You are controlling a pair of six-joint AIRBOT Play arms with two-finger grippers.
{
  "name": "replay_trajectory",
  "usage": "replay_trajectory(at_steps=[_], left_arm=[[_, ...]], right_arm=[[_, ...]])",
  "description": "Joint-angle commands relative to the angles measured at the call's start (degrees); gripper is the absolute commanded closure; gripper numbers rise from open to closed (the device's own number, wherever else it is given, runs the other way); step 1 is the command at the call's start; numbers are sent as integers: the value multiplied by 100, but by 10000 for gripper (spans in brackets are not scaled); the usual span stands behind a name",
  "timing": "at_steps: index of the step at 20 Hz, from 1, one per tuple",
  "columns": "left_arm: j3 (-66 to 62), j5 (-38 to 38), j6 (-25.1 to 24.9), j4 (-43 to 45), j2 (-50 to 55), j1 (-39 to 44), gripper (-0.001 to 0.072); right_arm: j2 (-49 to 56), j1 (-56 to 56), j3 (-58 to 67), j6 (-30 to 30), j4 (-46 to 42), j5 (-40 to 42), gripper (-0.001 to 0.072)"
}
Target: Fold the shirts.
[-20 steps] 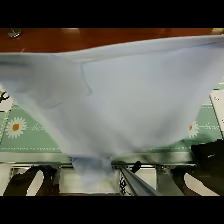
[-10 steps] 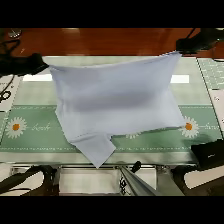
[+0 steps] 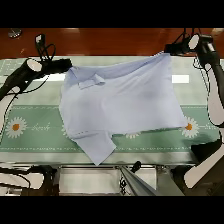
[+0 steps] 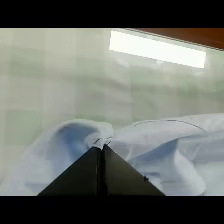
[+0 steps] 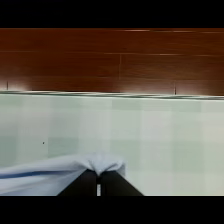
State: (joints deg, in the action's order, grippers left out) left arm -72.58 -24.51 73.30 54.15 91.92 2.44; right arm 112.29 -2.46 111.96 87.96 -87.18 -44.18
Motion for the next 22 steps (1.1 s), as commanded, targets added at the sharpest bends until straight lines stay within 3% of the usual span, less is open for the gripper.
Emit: replay_trajectory(at_steps=[1,7,10,12,15,22], left_arm=[[-13,247,-111,7,365,92,695],[-160,-1023,63,109,348,-149,695],[-673,-2621,240,481,168,-313,695],[-925,-3637,754,1088,164,-321,696],[-925,-4656,962,1377,229,-293,696],[-922,-5399,1298,1921,339,-212,695]], right_arm=[[310,-146,4,144,31,208,698],[358,-219,7,105,55,-1366,697],[11,-219,7,-542,-15,-2258,697],[-120,-262,7,-540,-28,-2621,697],[-35,-284,4,-542,-37,-3254,697],[361,-284,4,-588,-15,-4371,697]])
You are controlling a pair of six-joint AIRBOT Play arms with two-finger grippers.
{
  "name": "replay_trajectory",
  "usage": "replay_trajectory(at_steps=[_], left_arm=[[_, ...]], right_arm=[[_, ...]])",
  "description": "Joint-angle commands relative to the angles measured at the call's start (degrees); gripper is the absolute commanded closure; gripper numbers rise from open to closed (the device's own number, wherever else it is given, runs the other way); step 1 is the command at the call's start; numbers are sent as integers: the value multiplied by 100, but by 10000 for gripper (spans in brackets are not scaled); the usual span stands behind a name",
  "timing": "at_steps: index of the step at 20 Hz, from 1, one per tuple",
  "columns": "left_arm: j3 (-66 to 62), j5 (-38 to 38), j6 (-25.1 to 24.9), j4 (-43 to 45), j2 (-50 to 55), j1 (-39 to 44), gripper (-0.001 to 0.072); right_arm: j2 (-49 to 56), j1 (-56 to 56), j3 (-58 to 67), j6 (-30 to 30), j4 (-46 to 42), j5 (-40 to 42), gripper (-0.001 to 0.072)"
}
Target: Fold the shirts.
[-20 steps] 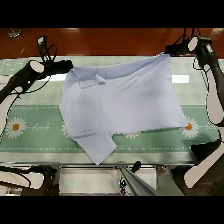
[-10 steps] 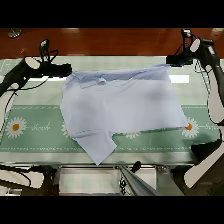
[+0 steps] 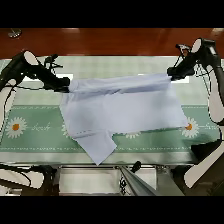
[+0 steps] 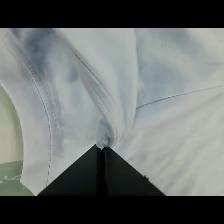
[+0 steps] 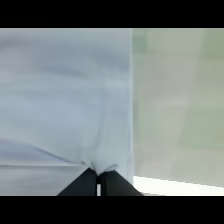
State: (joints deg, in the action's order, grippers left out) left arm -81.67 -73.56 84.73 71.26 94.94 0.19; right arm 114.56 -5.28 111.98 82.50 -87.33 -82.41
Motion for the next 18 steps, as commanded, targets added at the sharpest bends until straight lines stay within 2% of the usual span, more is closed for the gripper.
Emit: replay_trajectory(at_steps=[1,9,10,11,12,13,14,17,18], left_arm=[[-13,-621,157,210,61,13,695],[-15,-898,151,203,81,133,688],[-17,-905,151,186,81,140,609],[-20,-973,151,157,63,116,442],[-20,-1086,151,162,22,68,344],[-20,-1207,151,162,-79,-22,305],[-17,-1307,142,168,-238,-127,305],[271,-1679,79,542,-1078,-575,286],[636,-1720,87,542,-1438,-776,196]], right_arm=[[144,-2,2,-76,-2,-544,697],[144,-4,2,-116,-153,-378,696],[136,-7,4,-116,-120,-402,670],[94,-44,4,-120,-2,-442,564],[20,-116,4,-125,94,-538,490],[-107,-232,2,-164,232,-656,308],[-262,-382,2,-216,446,-844,247],[-890,-975,-52,-238,654,-1228,237],[-1141,-1165,-203,-238,741,-1187,237]])
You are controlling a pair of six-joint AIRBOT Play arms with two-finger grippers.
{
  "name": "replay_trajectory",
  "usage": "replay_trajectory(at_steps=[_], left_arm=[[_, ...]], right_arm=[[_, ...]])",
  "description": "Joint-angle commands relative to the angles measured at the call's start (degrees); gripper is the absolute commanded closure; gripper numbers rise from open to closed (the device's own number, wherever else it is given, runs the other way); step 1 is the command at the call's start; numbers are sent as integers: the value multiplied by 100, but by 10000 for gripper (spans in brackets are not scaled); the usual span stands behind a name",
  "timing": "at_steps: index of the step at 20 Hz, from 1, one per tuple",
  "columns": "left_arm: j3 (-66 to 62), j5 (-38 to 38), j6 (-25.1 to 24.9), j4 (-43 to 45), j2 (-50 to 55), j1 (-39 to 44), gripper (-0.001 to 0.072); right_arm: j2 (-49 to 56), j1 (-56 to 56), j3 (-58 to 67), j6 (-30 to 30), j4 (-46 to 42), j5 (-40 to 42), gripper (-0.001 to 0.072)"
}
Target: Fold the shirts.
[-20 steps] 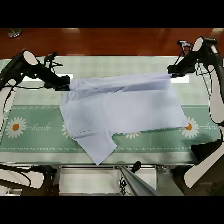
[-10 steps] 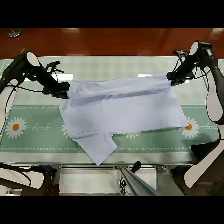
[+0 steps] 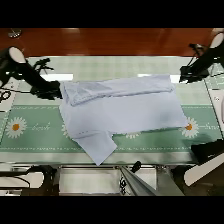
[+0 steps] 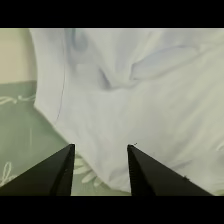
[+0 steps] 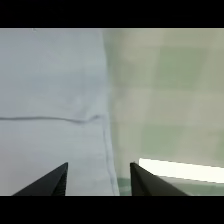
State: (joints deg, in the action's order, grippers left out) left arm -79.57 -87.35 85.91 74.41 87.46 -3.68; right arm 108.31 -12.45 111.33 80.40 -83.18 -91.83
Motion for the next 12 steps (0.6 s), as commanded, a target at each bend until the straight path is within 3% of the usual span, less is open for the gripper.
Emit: replay_trajectory(at_steps=[1,3,8,12], left_arm=[[984,-275,-35,131,-1132,-595,162],[2321,109,-42,-356,-2022,-898,50],[4975,588,-179,-1207,-3668,-975,46],[6035,962,-181,-1766,-3987,-968,49]], right_arm=[[-776,-638,-382,-31,428,-199,238],[-1167,-929,-1001,-127,752,-107,235],[-1419,-1051,-1945,-306,1248,50,219],[-1432,-1008,-1943,-337,1486,341,223]])
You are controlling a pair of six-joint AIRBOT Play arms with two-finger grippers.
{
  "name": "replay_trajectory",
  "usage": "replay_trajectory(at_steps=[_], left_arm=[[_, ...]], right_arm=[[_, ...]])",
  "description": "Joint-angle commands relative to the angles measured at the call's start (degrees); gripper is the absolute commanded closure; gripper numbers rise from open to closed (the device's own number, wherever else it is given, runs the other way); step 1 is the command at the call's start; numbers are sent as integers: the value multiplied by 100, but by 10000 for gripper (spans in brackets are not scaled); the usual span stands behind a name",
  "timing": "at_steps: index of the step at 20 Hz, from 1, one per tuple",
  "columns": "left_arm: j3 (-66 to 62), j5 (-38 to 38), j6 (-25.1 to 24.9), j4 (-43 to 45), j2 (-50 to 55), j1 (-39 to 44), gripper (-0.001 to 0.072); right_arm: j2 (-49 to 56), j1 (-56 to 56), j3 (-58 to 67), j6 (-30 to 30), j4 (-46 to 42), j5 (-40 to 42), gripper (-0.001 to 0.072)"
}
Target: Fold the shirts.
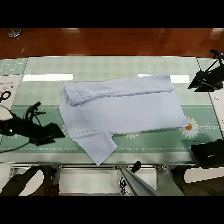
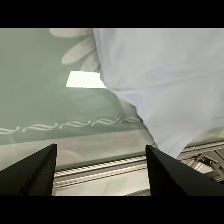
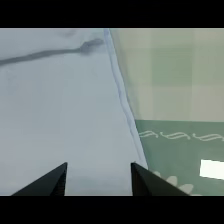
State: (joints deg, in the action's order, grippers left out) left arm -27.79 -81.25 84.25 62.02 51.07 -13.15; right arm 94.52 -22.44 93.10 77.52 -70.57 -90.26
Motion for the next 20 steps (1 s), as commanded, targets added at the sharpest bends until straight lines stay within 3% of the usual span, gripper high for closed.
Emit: replay_trajectory(at_steps=[1,2,3,4,10,11,12,13,15,18,20], left_arm=[[892,522,-17,-723,-310,31,55],[892,721,-13,-914,-297,142,57],[892,929,7,-1084,-297,291,122],[892,1110,28,-1167,-289,461,139],[892,1976,415,-1222,675,1759,139],[890,2190,415,-1351,857,1899,201],[885,2514,413,-1563,1014,2013,329],[885,2907,415,-1794,1134,2096,390],[881,3501,391,-2162,1294,2188,682],[881,3434,155,-2153,1283,2133,695],[883,3211,-122,-2153,1276,2135,696]], right_arm=[[-52,-9,-120,-50,223,208,224],[-52,-9,-120,-50,225,225,224],[-52,-9,-120,-50,223,227,224],[-52,-9,-120,-50,223,240,224],[-52,-9,-120,-48,225,332,228],[-52,-13,-120,-48,225,330,229],[-52,-13,-120,-48,234,330,229],[-52,-13,-120,-46,238,330,229],[-52,-13,-120,-46,149,330,230],[-52,-120,-131,153,-1038,203,229],[-55,-481,-313,122,-894,-13,226]])
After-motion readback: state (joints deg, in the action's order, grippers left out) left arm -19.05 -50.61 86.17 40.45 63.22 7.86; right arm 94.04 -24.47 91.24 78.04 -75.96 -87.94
